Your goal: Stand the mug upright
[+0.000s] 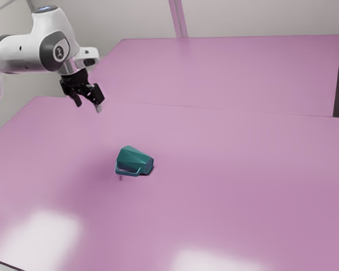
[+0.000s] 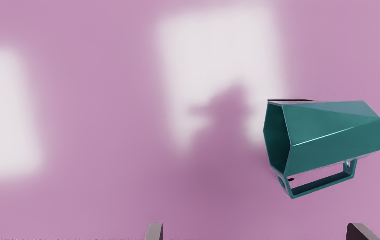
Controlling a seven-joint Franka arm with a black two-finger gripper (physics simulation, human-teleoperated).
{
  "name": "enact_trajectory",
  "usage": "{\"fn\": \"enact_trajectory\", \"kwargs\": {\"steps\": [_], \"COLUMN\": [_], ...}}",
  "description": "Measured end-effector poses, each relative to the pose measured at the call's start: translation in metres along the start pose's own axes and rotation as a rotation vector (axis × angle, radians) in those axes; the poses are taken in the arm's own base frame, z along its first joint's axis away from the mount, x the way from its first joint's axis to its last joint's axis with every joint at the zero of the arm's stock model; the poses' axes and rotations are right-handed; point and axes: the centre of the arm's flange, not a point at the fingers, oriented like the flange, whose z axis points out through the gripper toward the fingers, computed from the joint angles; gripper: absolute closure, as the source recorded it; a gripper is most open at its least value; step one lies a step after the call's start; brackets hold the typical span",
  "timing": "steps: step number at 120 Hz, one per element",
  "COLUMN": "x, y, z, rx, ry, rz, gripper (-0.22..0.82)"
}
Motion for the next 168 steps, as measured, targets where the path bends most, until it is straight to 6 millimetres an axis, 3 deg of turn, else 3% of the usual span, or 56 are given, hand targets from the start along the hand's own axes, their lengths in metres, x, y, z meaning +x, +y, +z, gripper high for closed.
{"fn": "enact_trajectory", "kwargs": {"steps": [17,31,41,75,110,146,168], "x": [-0.002,-0.017,-0.023,-0.038,-0.035,-0.023,-0.011], "y": [-0.004,-0.033,-0.034,-0.047,-0.033,-0.024,-0.017], "z": [0.003,0.024,0.041,0.138,0.198,0.226,0.225], "rx": [-0.035,-0.187,-0.284,-0.593,-0.724,-0.779,-0.789], "ry": [0.018,0.038,0.041,-0.012,-0.031,0.001,0.033], "rz": [-0.018,-0.123,-0.162,-0.284,-0.272,-0.220,-0.170], "gripper": [0.00,0.00,0.00,0.00,0.00,0.00,0.00]}}
